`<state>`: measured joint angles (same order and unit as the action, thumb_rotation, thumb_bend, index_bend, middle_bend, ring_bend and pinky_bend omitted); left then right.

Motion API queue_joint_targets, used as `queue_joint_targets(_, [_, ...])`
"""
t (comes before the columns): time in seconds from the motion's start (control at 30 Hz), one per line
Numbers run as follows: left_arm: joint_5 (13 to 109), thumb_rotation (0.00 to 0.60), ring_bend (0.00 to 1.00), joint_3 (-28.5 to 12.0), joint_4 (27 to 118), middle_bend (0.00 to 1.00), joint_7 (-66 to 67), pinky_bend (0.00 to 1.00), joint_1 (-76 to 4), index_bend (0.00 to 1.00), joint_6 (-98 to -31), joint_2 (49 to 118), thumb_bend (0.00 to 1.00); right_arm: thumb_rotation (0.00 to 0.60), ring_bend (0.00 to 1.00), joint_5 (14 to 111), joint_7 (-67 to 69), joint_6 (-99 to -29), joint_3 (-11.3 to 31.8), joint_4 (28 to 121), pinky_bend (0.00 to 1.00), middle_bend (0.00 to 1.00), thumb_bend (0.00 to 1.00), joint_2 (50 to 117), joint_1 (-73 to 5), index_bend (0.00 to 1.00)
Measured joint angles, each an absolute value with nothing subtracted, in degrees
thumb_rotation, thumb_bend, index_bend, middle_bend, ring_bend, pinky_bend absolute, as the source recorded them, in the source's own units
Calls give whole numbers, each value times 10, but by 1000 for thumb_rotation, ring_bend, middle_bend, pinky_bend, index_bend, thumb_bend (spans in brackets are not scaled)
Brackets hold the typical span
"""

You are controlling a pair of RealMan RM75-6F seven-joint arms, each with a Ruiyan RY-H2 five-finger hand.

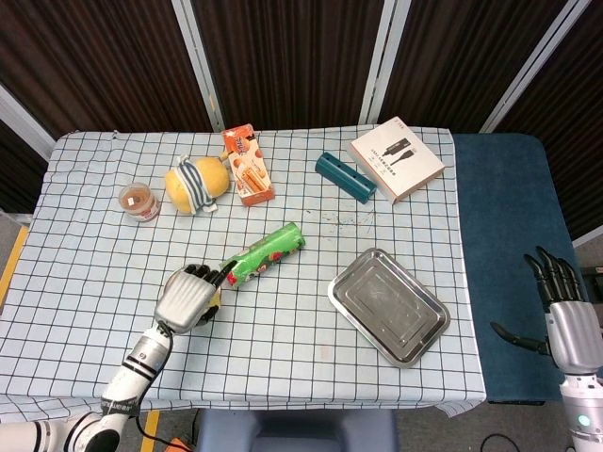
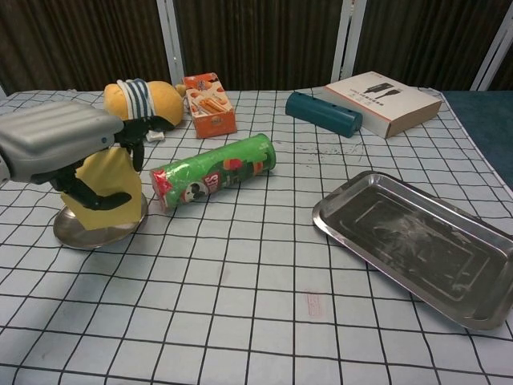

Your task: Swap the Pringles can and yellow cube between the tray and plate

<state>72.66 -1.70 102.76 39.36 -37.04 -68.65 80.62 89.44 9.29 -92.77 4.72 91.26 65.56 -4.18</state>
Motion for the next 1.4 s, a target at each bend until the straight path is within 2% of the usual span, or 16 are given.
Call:
queue_joint_targets(0.17, [798,600,467,10,1096,378,392,655,-361,0,-696,798,494,600,0,896,95,-930,49,913,0,0,64,655,-39,0])
queue_joint_targets(0.3, [812,600,467,18,1110,377,399,655,-360,0,-687,817,493,600,0,897,96,-929,48,913,0,0,65,655,-38,0])
queue_joint_targets(0.57, [796,600,461,9,1078,363,448,655,-365,0,-667,914,489,600,0,900,104,-926,48,914,0,0,65,650,-38,0])
queue_joint_targets(0.7, [783,600,408,1,1033,303,477,646,-366,0,-665,967,472,600,0,900,112,-923,48,914,0,0,64,646,-38,0])
queue_joint_targets(0.8, [777,600,293,-4,999,197,494,559,-365,0,-668,994,466,600,0,899,116,-921,48,914,0,0,64,643,-38,0])
queue_joint_targets(0.87, [776,600,152,-5,977,72,508,398,-364,0,-671,1008,452,600,0,899,118,-919,48,915,0,0,65,642,-38,0])
queue_joint_targets(0.97, [769,600,20,-7,959,0,522,240,-362,0,-671,1023,426,600,0,898,119,-918,49,915,0,0,64,641,-38,0])
queue_joint_targets(1.13, [754,600,0,-9,968,0,523,148,-362,0,-661,1016,399,600,0,898,118,-916,49,917,0,0,64,641,-38,0])
queue_joint_targets(1.4, [716,600,0,-8,1034,0,548,96,-361,0,-650,975,375,600,0,899,117,-912,48,919,0,0,65,640,-38,0])
